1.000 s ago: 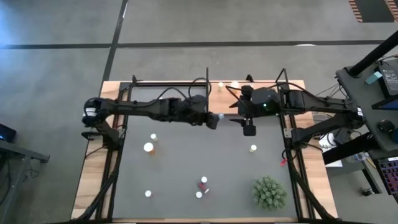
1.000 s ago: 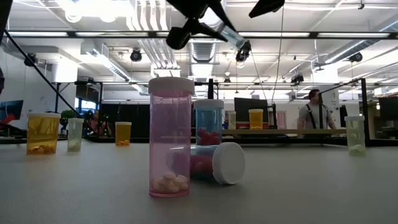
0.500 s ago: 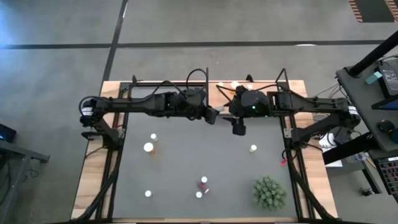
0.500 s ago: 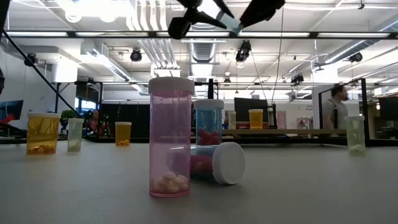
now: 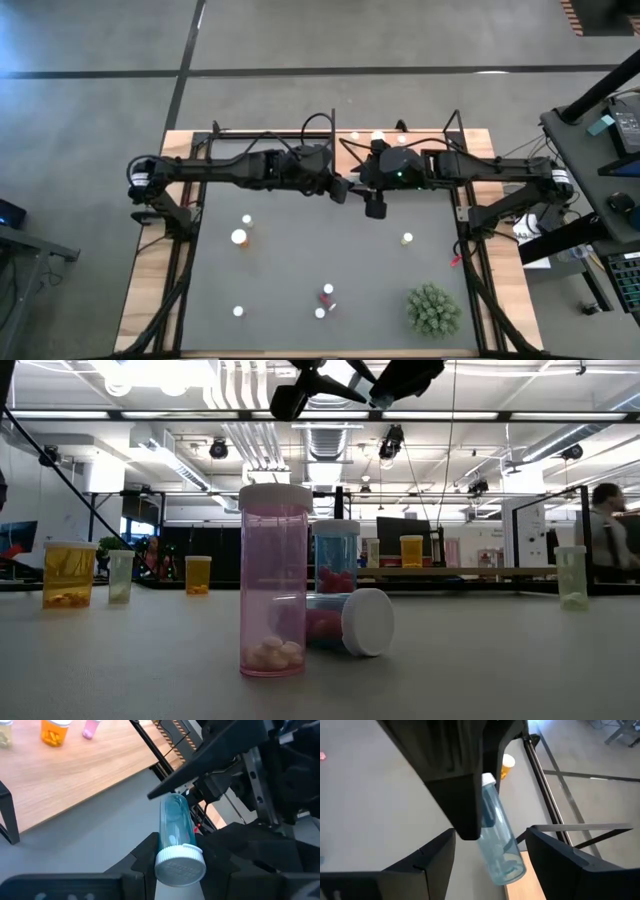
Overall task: Pick and place medicine bottles onto shelf by color
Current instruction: Put the bottom left blue medicine bottle on the shelf
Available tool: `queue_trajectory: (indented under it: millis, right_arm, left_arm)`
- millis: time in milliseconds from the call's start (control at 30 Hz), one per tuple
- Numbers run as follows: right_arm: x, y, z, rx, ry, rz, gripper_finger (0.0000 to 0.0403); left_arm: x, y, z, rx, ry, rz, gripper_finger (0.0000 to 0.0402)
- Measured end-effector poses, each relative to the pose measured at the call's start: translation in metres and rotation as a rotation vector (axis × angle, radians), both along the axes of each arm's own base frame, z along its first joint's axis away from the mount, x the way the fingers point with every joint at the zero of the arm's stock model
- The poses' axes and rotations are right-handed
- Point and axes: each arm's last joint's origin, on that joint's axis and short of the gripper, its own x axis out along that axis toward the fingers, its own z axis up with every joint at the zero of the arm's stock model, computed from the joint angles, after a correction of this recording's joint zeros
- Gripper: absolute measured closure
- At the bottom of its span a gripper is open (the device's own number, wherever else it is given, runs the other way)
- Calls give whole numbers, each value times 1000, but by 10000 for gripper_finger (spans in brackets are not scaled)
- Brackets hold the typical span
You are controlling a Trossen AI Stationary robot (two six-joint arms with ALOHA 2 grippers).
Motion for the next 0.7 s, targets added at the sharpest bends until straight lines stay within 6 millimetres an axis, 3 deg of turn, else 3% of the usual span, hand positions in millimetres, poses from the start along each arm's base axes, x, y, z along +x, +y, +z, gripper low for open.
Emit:
queue_trajectory:
  millis: [533,700]
  right_arm:
    - [0,0,-2,15,15,-7,282]
    - [0,0,-3,28,26,-10,297]
  left_arm:
    - [0,-1,-1,-8,-2,-16,310]
    - [0,0,0,-6,-9,-17,307]
